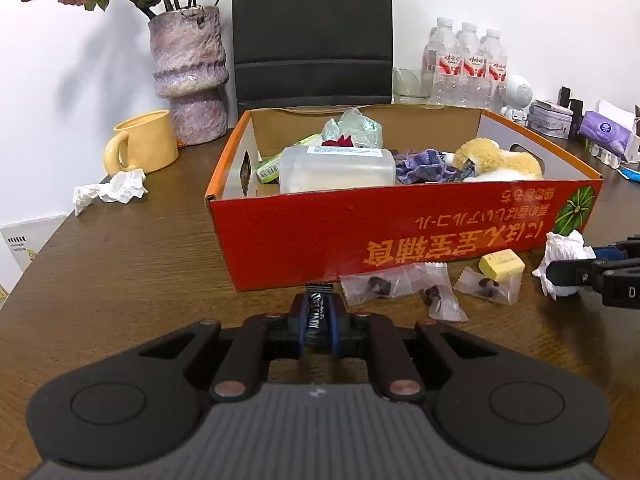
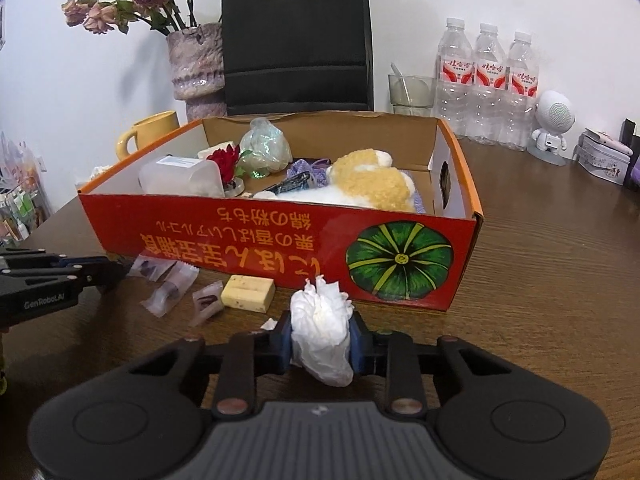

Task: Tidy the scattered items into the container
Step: 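Grasp the dark snack packet with the left tool while the right grasps the crumpled tissue, then drop the snack packet and crumpled tissue into the box and open both tools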

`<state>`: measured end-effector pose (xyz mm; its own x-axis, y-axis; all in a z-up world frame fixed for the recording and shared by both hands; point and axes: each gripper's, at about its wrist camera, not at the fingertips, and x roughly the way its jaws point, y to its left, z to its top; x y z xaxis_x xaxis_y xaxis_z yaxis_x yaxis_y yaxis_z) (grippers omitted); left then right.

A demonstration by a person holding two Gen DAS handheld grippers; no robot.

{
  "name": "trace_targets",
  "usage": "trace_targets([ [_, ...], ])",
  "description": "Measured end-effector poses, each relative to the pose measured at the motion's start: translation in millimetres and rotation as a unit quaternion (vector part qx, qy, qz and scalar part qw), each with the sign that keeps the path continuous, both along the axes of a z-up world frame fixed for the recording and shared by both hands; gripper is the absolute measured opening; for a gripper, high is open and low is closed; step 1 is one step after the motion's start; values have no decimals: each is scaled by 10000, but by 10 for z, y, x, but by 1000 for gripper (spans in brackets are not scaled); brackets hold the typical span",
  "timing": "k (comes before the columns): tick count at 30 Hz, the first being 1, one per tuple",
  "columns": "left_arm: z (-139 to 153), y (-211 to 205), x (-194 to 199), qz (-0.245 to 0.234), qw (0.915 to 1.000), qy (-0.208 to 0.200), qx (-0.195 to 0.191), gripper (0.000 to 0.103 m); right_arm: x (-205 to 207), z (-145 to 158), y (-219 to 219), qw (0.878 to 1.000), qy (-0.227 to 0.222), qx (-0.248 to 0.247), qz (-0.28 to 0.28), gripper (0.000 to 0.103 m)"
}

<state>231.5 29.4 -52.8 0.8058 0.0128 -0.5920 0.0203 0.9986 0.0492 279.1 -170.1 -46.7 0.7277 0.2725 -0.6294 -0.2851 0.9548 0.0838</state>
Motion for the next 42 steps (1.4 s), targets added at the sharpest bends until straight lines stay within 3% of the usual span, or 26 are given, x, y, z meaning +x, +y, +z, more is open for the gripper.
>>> trace_targets([
  [3,62,7,-145,39,9999,-120,-106,12,-48,16,-25,10000,-34,46,-15,26],
  [8,337,107,-424,-113,9971,-326,-673,12,-264,107,-115,9997,-190,142,-42,26],
  [13,859,134,-468,-337,9939,-932,-481,12,-456,446,-175,9987,-498,77,116,26],
  [19,1396,38,-86,-542,9890,-1295,-456,12,-258,1079,-228,9935,-1101,211,198,26],
  [23,1574,-132,413,-554,9915,-1151,-254,12,180,1366,-190,9931,-1145,164,174,26],
  [27,1547,-323,991,-624,9955,-586,-399,12,793,1473,-79,9967,-805,-7,93,26],
  [29,1465,-441,1261,-505,9976,-423,-231,12,1080,1451,-21,9984,-554,-92,47,26],
  [31,1346,-514,1494,-395,9989,-220,-148,12,1397,1361,50,9995,-255,-173,-29,26],
  [36,898,-535,2033,-93,9976,583,-349,12,1999,940,161,9978,443,-398,-297,26],
  [42,563,-437,2334,151,9933,1076,-388,12,2367,468,145,9920,1040,-460,-547,26],
])
